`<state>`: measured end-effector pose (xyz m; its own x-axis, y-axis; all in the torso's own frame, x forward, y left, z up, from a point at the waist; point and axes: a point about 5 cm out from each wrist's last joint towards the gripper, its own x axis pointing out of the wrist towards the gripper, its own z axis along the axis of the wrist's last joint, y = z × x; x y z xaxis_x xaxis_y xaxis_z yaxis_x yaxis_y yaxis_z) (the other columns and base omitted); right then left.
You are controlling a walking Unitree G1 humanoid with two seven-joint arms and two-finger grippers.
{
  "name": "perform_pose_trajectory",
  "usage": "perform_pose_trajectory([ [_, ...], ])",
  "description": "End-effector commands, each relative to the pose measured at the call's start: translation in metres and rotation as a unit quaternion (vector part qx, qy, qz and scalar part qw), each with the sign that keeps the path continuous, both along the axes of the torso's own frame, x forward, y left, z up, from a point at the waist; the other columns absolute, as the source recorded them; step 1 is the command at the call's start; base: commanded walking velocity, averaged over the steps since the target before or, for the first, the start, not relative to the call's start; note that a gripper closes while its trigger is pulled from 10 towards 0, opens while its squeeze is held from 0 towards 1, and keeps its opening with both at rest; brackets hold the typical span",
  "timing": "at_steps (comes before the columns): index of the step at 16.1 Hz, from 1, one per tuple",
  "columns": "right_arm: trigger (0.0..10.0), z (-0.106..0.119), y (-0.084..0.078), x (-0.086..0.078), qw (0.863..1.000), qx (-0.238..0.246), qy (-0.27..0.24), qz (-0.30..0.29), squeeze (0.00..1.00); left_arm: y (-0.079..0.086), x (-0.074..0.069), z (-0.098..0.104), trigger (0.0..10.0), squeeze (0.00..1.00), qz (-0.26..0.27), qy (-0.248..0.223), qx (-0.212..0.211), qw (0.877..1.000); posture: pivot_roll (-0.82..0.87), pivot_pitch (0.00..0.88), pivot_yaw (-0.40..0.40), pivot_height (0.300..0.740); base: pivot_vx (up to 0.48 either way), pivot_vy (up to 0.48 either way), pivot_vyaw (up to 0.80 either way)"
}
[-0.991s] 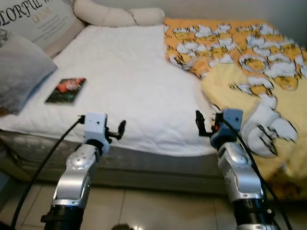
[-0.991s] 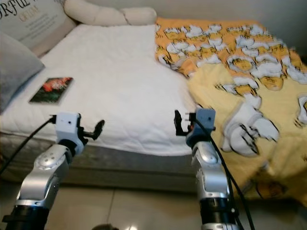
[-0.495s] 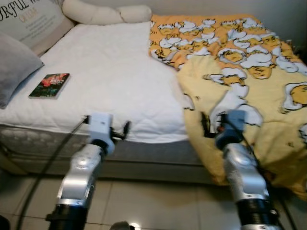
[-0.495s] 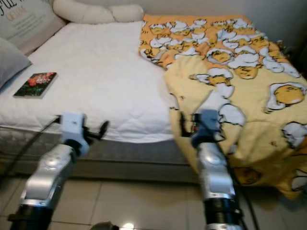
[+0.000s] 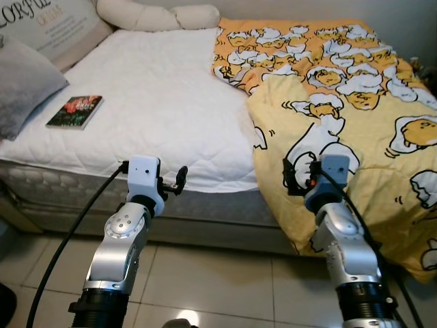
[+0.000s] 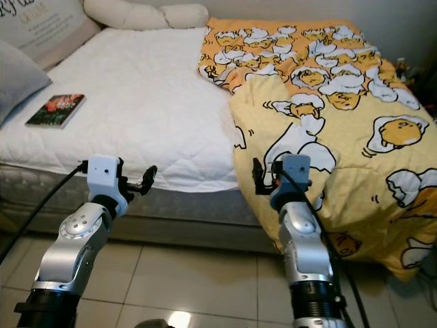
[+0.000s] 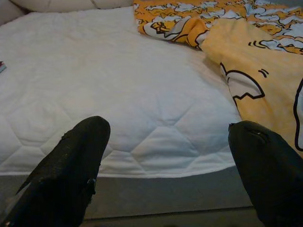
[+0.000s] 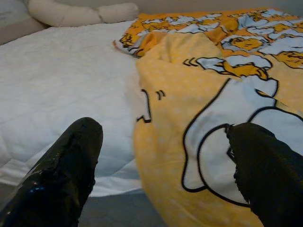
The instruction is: Clean up the room
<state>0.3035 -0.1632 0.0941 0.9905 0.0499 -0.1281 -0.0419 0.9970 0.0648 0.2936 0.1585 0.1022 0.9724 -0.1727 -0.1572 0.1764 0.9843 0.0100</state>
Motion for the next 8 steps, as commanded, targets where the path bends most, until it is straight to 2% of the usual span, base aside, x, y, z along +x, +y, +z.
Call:
perform_pose_trajectory([
  [1,10.0,0.0032,0.0011,0.0042,1.000,-0.001,0.000,0.001,0.00,0.0037,0.0044,0.0057,10.0,0.00,0.006,-0.010,-0.004,1.000,0.04,0.000,0.042,0.740,0.274,0.000,-0.60],
  [5,10.0,0.0038,0.0004,0.0069,1.000,-0.003,0.001,0.000,0.00,0.0042,0.0070,0.0058,10.0,0.00,0.011,-0.010,-0.008,1.000,0.04,0.000,0.042,0.740,0.298,0.000,-0.80],
  [8,10.0,0.0050,0.0006,0.0091,1.000,-0.011,-0.002,0.001,0.00,0.0078,0.0102,0.0069,10.0,0.00,0.020,-0.013,0.002,1.000,0.05,0.000,0.046,0.740,0.310,0.000,0.00],
])
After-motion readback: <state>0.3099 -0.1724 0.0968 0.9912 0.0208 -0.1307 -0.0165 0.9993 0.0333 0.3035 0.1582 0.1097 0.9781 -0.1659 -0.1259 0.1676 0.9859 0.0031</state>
